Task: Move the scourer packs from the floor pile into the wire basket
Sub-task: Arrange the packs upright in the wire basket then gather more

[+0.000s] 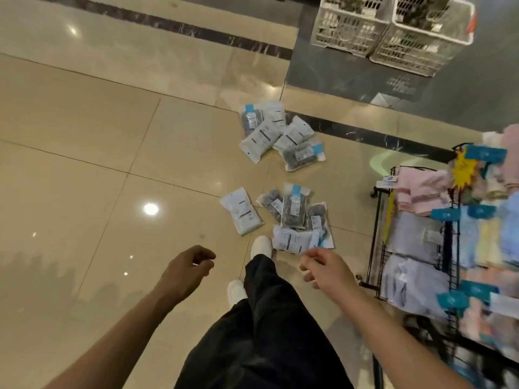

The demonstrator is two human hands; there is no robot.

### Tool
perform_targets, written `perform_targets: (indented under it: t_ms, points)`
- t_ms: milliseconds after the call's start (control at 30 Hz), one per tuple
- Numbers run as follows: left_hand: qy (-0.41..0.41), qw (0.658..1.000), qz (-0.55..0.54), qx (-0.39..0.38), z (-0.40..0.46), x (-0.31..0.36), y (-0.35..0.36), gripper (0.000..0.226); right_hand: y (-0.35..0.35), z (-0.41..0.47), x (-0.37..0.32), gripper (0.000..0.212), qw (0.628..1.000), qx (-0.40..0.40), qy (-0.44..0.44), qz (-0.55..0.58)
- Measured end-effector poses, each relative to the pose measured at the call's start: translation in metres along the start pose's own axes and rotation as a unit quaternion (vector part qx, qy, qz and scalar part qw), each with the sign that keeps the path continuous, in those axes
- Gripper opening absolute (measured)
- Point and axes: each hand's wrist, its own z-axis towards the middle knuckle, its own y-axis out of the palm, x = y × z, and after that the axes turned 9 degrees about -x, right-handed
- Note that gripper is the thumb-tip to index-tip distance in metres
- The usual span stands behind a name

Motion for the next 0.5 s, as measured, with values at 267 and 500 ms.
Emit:
perform_targets:
  t_ms: [267, 500]
  points:
    - [-0.081, 0.996, -0.039, 0.023, 0.073, 0.026, -0.054, 0.015, -0.01, 0.076, -0.056, 0.006, 0.999, -0.03, 0.004, 0.01]
    - [-0.034, 0.998, -0.037, -0.03, 0.161, 0.09, -0.048, 0.014, -0.035, 0.167, -0.029, 0.008, 0.996, 0.009, 0.089, 0.024]
